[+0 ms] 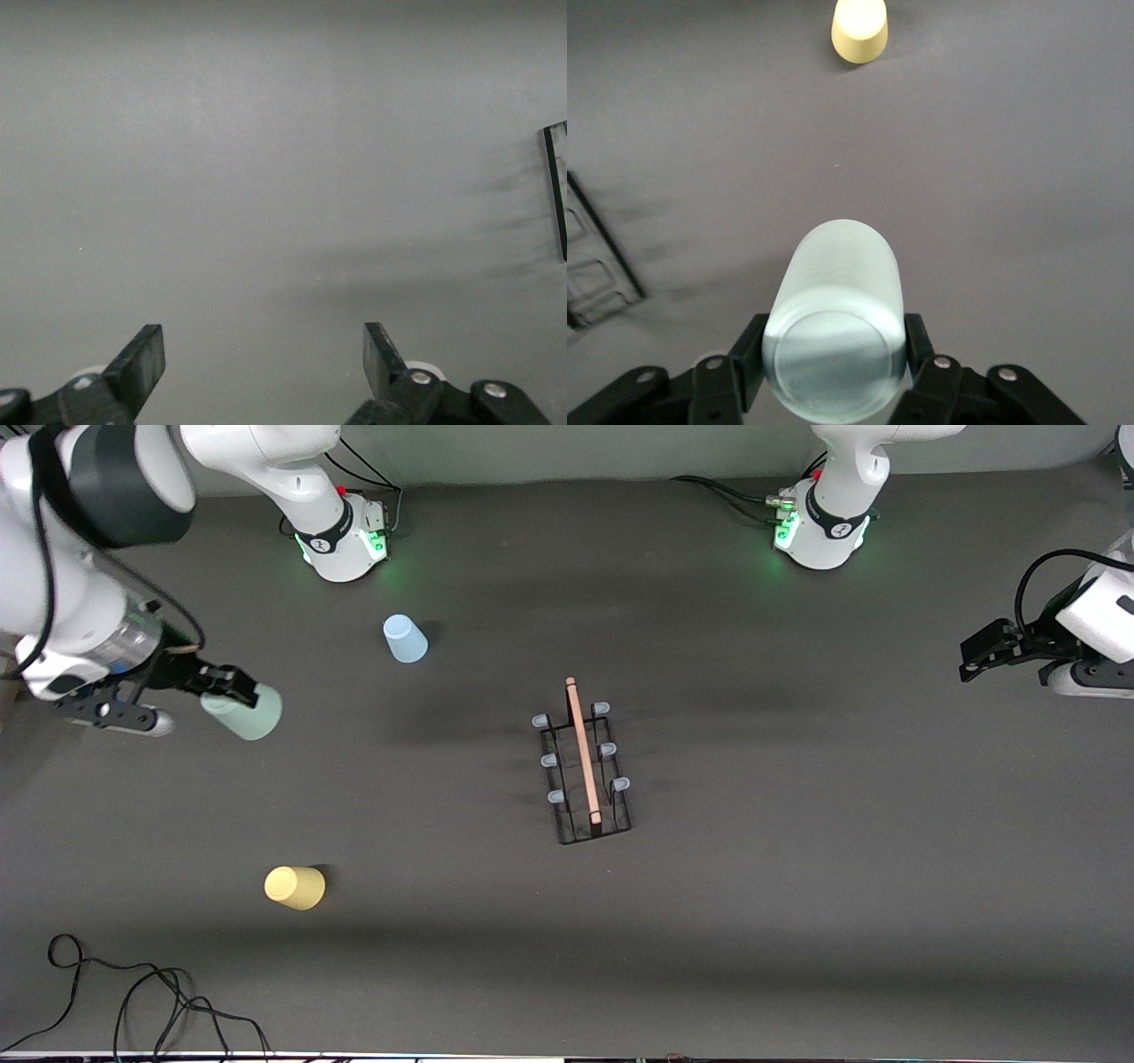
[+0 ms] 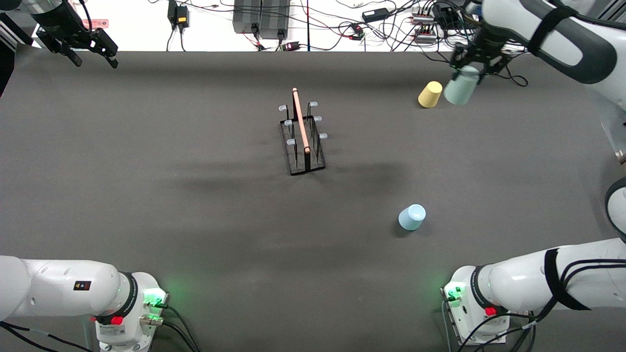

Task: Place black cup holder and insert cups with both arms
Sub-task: 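Carry the green cup with the right gripper and set it on a rack peg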

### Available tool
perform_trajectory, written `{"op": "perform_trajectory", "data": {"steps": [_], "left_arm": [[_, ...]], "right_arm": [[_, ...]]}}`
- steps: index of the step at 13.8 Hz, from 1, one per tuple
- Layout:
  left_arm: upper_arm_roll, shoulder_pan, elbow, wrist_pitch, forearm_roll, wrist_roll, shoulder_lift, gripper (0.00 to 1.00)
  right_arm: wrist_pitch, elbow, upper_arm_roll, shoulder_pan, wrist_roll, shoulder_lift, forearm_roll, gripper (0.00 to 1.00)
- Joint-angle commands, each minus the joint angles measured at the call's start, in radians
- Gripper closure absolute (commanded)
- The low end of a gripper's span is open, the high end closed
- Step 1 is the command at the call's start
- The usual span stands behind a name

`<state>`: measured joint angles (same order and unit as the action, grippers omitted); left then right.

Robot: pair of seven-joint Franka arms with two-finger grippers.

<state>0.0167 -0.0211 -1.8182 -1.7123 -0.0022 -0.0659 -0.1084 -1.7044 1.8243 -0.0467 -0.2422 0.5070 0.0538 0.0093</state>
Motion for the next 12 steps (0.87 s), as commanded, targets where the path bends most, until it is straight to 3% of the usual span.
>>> {"op": "perform_trajectory", "data": {"steps": [1, 4, 7, 12], "left_arm": [[0.003, -0.008, -0.024, 0.019, 0.024, -0.017, -0.026, 0.00], [-0.011, -0.013, -0.027, 0.022, 0.024, -0.017, -0.028, 0.00], [-0.011, -0.014, -0.030, 0.019, 0.024, -0.017, -0.036, 0.00], [-0.011, -0.006, -0.035, -0.009, 0.025, -0.017, -0.033, 0.00]], "right_arm": [[0.031, -0.114, -0.004, -0.151, 0.378, -0.084, 0.033, 0.97], [0.023, -0.262, -0.005, -0.303, 0.757, -0.220, 0.104, 0.98], [-0.017, -0.367, -0.005, -0.411, 1.000, -0.342, 0.149, 1.00], [-0.182, -0.287, -0.007, -0.506, 1.139, -0.408, 0.147, 1.00]]}}
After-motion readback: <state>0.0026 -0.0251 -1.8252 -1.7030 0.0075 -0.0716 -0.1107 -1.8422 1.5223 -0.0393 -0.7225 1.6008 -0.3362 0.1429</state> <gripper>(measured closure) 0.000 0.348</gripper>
